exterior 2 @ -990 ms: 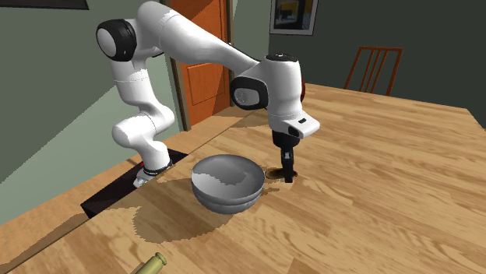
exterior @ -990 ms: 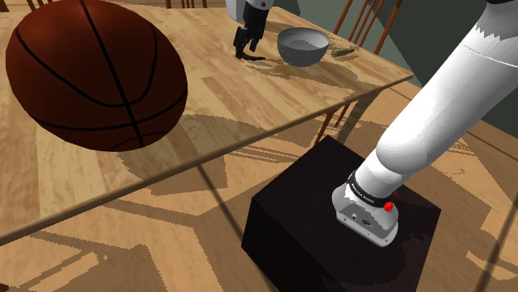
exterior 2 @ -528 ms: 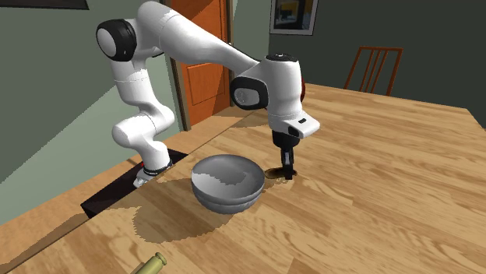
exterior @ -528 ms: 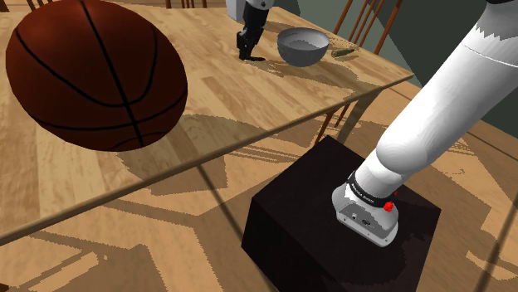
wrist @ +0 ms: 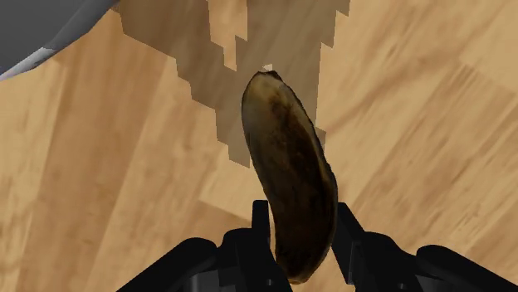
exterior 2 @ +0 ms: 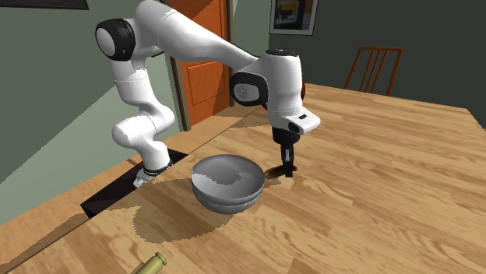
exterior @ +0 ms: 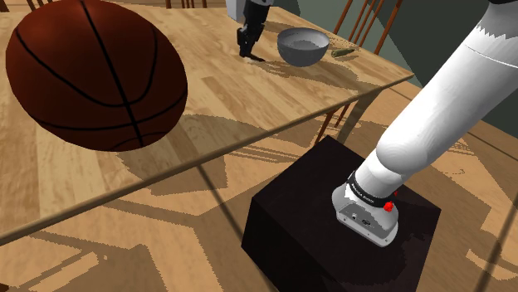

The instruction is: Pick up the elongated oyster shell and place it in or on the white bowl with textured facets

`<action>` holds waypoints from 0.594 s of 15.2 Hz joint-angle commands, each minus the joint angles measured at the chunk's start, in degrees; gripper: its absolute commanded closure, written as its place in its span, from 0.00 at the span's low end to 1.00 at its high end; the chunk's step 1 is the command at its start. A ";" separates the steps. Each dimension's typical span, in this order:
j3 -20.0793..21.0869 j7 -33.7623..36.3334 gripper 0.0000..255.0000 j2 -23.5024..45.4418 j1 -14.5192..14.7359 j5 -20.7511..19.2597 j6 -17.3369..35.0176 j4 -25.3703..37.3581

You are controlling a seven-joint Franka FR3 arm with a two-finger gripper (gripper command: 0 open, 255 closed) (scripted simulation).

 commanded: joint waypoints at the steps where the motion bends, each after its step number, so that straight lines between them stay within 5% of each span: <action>1: 0.01 0.14 1.00 -0.29 0.01 -0.05 -1.45 1.16; 9: -0.05 0.46 1.00 -1.53 -0.05 -0.18 -7.46 5.94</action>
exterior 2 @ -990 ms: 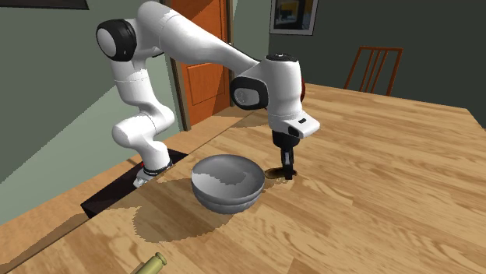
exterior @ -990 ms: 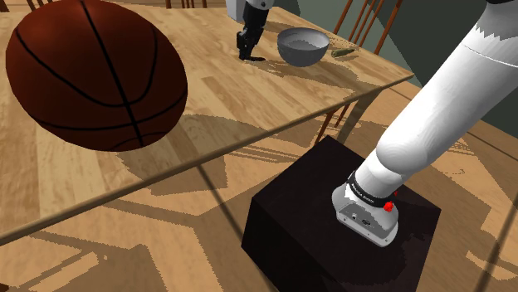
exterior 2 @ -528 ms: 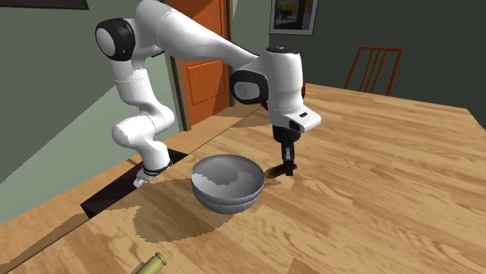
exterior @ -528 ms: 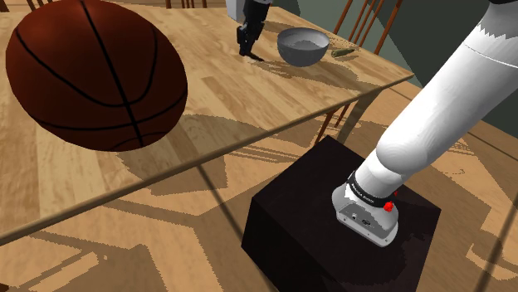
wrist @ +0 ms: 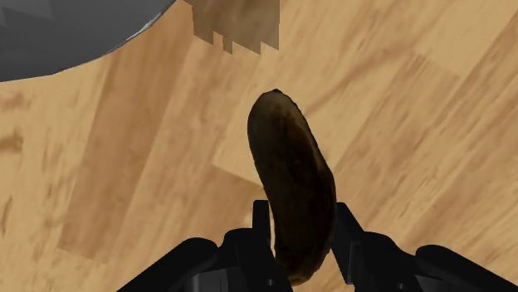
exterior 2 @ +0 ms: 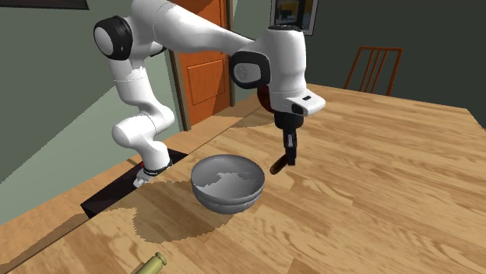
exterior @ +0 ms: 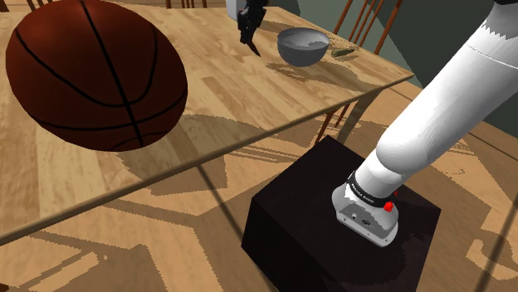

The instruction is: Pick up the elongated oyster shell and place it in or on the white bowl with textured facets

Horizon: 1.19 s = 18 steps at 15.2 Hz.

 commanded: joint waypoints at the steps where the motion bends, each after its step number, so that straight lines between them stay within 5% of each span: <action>1: 0.00 0.11 1.00 -0.35 0.00 -0.02 -1.63 1.26; 18: -0.09 0.87 1.00 -0.15 -0.08 -0.34 -14.76 14.61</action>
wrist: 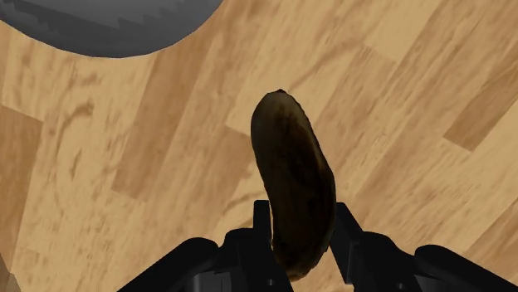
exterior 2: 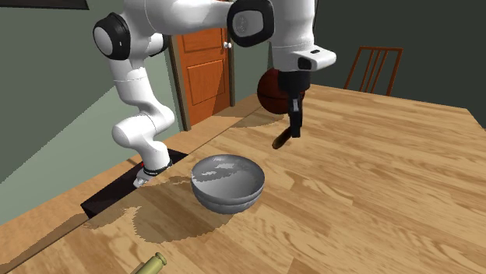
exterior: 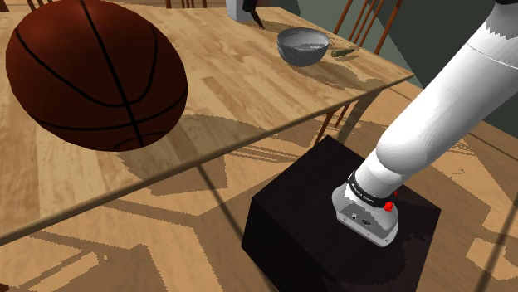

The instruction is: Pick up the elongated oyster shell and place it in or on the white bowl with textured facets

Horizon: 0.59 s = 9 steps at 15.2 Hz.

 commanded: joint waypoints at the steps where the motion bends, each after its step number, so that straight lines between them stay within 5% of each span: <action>1: 0.01 0.12 1.00 0.21 0.01 -0.04 -1.64 1.83; 4: 0.01 0.26 1.00 0.63 0.00 -0.10 -3.75 4.36; 9: -3.30 -5.92 1.00 -5.69 -2.73 0.87 -3.71 -2.41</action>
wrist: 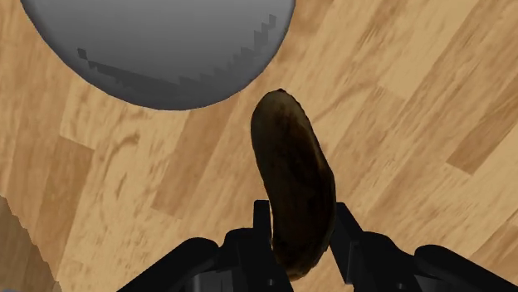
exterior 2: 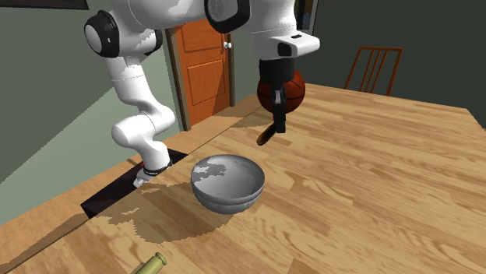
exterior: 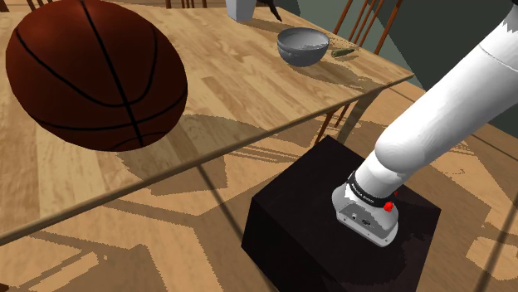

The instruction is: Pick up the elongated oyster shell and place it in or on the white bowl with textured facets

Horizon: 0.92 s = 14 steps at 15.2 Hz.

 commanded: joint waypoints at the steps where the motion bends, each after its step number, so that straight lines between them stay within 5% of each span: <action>1: -1.51 -2.72 1.00 -1.94 -1.11 0.25 -0.04 -2.12; 9: -7.91 -12.93 1.00 -8.90 -5.15 -0.03 -1.58 -8.39; 14: -7.90 -13.21 1.00 -9.59 -5.17 -0.04 2.28 -12.94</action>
